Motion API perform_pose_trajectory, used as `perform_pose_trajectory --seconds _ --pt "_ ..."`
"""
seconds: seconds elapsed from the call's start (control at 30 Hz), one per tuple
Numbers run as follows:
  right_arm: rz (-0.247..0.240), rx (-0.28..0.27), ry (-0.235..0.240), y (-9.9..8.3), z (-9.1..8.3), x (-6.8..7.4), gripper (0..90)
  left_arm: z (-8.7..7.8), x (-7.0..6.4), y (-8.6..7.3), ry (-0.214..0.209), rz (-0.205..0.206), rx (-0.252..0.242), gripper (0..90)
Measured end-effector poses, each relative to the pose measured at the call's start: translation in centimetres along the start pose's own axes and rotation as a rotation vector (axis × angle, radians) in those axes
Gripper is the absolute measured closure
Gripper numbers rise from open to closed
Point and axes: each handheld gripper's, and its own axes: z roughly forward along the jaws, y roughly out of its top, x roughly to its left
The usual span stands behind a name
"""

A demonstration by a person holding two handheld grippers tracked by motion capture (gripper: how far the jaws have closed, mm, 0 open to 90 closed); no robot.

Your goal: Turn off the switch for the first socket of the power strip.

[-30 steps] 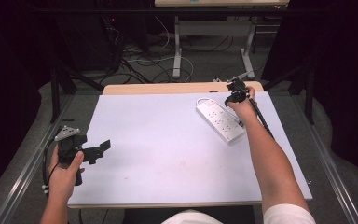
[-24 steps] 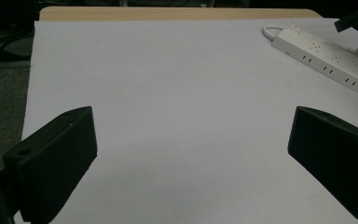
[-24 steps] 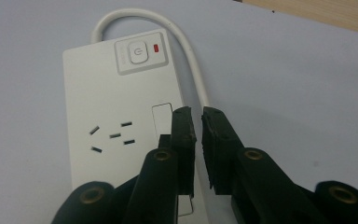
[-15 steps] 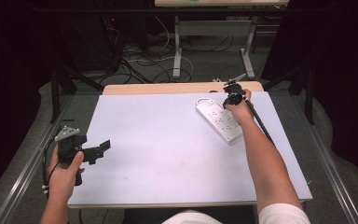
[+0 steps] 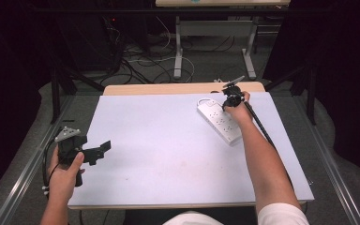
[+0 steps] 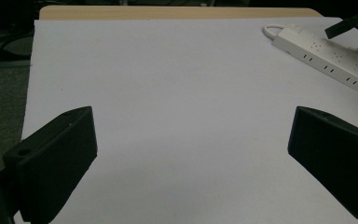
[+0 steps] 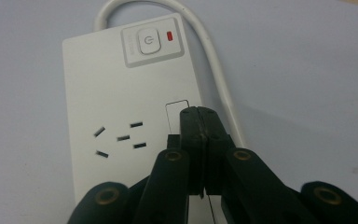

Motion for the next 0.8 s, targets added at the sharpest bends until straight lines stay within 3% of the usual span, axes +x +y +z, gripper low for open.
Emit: perform_pose_trajectory --seconds 0.27,0.67,0.8 --pt "0.001 0.02 -0.014 0.0 0.21 0.34 90.0 -0.05 0.02 0.01 0.001 0.001 -0.002 1.2" --pt "-0.001 -0.004 -0.014 -0.2 0.35 0.33 90.0 -0.12 -0.03 0.01 0.001 0.002 -0.003 1.2" --pt "0.003 0.026 -0.007 -0.28 0.4 0.33 90.0 -0.19 -0.01 0.03 0.001 0.003 -0.003 1.2"
